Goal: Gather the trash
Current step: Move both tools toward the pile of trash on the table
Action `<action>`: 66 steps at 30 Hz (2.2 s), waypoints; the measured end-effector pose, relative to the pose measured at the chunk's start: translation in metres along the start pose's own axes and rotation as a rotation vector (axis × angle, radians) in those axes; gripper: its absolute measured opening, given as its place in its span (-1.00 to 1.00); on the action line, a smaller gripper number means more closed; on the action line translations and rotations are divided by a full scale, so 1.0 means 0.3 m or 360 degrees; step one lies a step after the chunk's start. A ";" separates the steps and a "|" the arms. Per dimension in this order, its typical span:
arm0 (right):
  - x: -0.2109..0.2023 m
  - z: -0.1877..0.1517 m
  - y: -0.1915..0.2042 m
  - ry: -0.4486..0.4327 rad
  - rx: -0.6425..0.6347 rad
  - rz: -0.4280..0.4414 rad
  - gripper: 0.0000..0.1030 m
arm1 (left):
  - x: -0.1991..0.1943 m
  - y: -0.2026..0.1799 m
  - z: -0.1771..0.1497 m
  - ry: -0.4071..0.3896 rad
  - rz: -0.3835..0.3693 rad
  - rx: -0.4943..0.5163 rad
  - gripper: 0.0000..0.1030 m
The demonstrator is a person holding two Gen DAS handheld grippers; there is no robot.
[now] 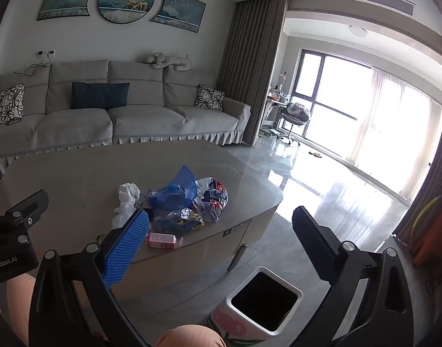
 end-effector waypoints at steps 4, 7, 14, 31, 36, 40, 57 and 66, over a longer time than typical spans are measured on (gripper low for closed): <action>0.005 -0.001 0.001 0.0003 -0.0001 0.0006 0.91 | 0.002 -0.004 0.000 0.0026 -0.0028 -0.0005 0.92; -0.001 0.001 0.003 -0.0012 -0.0004 -0.0003 0.91 | 0.002 -0.011 0.001 0.0024 -0.0021 -0.0001 0.92; 0.000 -0.001 -0.001 -0.0018 -0.0011 -0.0018 0.91 | -0.010 0.021 -0.008 -0.0006 -0.0109 -0.0054 0.92; -0.017 0.005 0.025 -0.0056 -0.0018 -0.0056 0.91 | 0.003 -0.038 -0.001 -0.0087 -0.0141 0.0036 0.92; -0.011 0.012 0.013 -0.0064 0.0017 -0.0029 0.91 | -0.006 0.003 0.024 -0.0179 -0.0049 -0.0059 0.92; -0.006 0.011 0.003 -0.0065 0.0076 0.0025 0.92 | 0.027 0.024 0.030 -0.0137 0.0001 -0.0059 0.92; 0.058 0.013 0.069 -0.0023 0.0052 0.0182 0.92 | 0.108 0.036 0.004 -0.0092 -0.0084 -0.0055 0.92; 0.098 0.013 0.101 0.0017 0.0051 0.0177 0.92 | 0.118 0.065 0.027 -0.0191 -0.0009 -0.0064 0.92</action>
Point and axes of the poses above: each gripper's, at about its wrist camera, not at the fingertips, and x roughly the way its jaws point, y to its left, z to its top, the point moved 5 cm from there along x, roughly the way its jaws point, and after that the axes turned 2 degrees about -z, right-handed, at the moved point
